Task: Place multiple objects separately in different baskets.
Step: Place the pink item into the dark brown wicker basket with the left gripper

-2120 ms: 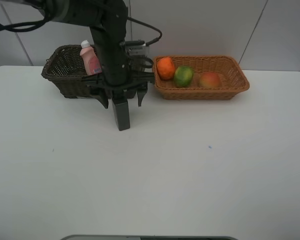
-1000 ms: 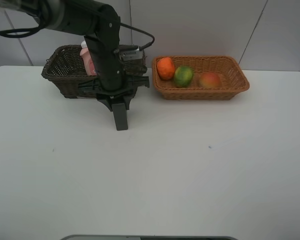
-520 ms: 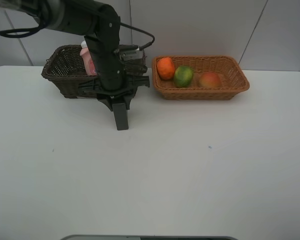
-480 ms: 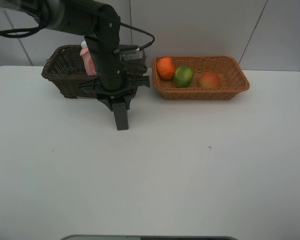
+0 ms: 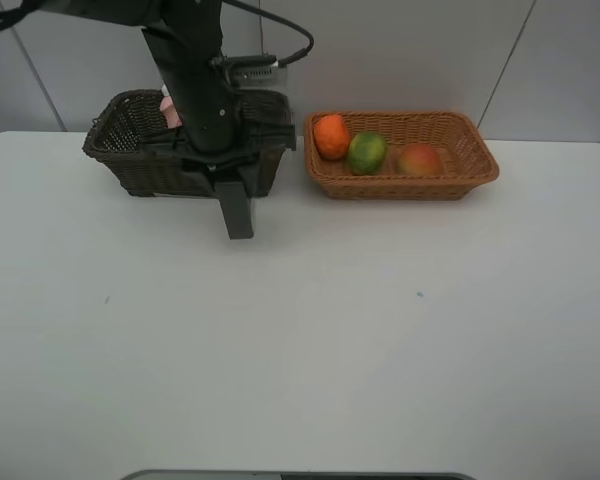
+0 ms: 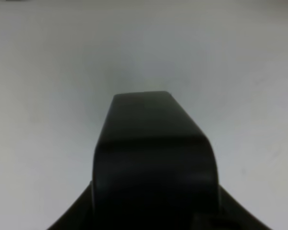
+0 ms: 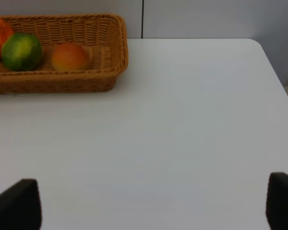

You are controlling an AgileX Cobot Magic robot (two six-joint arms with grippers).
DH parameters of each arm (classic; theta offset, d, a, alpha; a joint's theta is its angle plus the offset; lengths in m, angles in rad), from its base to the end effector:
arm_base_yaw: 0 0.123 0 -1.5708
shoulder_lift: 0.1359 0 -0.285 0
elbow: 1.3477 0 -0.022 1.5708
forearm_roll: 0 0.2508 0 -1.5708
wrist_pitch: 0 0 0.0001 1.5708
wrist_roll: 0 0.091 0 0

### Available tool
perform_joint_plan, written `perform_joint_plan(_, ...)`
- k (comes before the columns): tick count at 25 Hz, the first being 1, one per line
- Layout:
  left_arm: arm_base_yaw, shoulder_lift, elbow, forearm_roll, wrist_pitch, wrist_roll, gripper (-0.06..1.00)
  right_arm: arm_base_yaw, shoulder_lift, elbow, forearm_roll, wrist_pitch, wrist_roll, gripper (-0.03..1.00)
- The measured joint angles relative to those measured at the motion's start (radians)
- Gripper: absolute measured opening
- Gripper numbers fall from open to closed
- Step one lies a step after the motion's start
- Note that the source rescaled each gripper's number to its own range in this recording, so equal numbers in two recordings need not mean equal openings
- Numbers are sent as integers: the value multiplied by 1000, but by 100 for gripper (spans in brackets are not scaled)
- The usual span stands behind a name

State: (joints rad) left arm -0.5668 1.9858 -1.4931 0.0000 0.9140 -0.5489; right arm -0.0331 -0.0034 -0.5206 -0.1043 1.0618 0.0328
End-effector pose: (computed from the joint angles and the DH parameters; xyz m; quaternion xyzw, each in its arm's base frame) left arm 0.3466 -0.2206 0.1989 0.0089 0.9921 -0.0663 0.1063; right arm -0.0084 -0.0080 0.2832 0.0305 0.8455 -0.0521 0.5305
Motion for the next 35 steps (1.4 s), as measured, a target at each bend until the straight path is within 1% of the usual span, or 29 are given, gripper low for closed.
perform_joint_plan(3, 0, -50, 0, 19, 9, 39, 47, 0, 0, 0, 0, 0, 0, 96)
perform_joint_plan(7, 7, -98, -4, 34, 24, 64, 47, 0, 0, 0, 0, 0, 0, 96)
perform_joint_plan(10, 15, -105, -44, 58, 44, 70, 47, 0, 0, 0, 0, 0, 0, 96)
perform_joint_plan(14, 24, -105, -118, 96, 36, 118, 47, 0, 0, 0, 0, 0, 0, 96)
perform_joint_plan(17, 33, -100, -177, 122, -18, 167, 47, 0, 0, 0, 0, 0, 0, 96)
perform_joint_plan(20, 47, -76, -223, 148, -99, 208, 47, 0, 0, 0, 0, 0, 0, 96)
perform_joint_plan(23, 60, -48, -234, 178, -178, 244, 47, 0, 0, 0, 0, 0, 0, 96)
perform_joint_plan(25, 63, -28, -234, 197, -207, 260, 47, 0, 0, 0, 0, 0, 0, 96)
perform_joint_plan(29, 63, 26, -234, 203, -235, 272, 47, 0, 0, 0, 0, 0, 0, 96)
perform_joint_plan(35, 64, 76, -234, 203, -230, 272, 47, 0, 0, 0, 0, 0, 0, 96)
